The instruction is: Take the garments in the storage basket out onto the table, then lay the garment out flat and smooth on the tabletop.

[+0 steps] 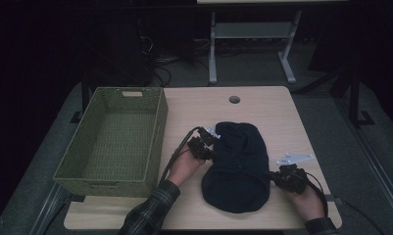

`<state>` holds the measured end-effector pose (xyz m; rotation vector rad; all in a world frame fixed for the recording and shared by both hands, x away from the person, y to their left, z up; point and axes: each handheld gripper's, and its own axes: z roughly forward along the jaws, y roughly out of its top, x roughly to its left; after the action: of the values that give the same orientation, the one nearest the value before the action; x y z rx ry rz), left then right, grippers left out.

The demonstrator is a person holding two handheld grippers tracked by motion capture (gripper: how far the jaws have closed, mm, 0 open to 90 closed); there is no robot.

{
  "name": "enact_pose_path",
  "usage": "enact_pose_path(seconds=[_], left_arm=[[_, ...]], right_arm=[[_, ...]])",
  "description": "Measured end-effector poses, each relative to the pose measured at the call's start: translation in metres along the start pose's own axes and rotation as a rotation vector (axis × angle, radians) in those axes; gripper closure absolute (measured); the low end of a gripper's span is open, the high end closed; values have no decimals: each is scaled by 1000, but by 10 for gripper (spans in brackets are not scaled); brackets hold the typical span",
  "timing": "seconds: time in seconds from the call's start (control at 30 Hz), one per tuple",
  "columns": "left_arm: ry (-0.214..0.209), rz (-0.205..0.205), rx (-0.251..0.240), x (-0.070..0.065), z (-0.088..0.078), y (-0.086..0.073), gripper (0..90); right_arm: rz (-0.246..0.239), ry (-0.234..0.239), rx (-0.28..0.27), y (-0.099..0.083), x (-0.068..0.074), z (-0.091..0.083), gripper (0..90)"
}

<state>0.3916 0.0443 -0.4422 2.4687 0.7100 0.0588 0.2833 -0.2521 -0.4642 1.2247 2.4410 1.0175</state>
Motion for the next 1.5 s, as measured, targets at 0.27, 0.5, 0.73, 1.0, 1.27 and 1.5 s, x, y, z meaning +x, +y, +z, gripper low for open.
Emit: enact_pose_path(seconds=[0.27,0.5,0.73,1.0,1.27,1.5], left_arm=[[-6,-16,1,5,-4,-6,900],[115,-12,59,12,-3,-11,900],[30,-52,-9,17,-13,-17,900],[-41,-4,-44,-5,-9,-8,900],[-32,17,-45,-5,0,-5,834],[-34,20,-25,-4,10,-2,837]], right_arm=[[-9,3,-25,5,3,3,900],[-37,-27,36,9,2,9,900],[-15,-33,30,8,-10,7,900],[-6,-15,10,9,-15,6,815],[-6,62,-61,23,3,-3,651],[-123,212,-118,57,44,8,620]])
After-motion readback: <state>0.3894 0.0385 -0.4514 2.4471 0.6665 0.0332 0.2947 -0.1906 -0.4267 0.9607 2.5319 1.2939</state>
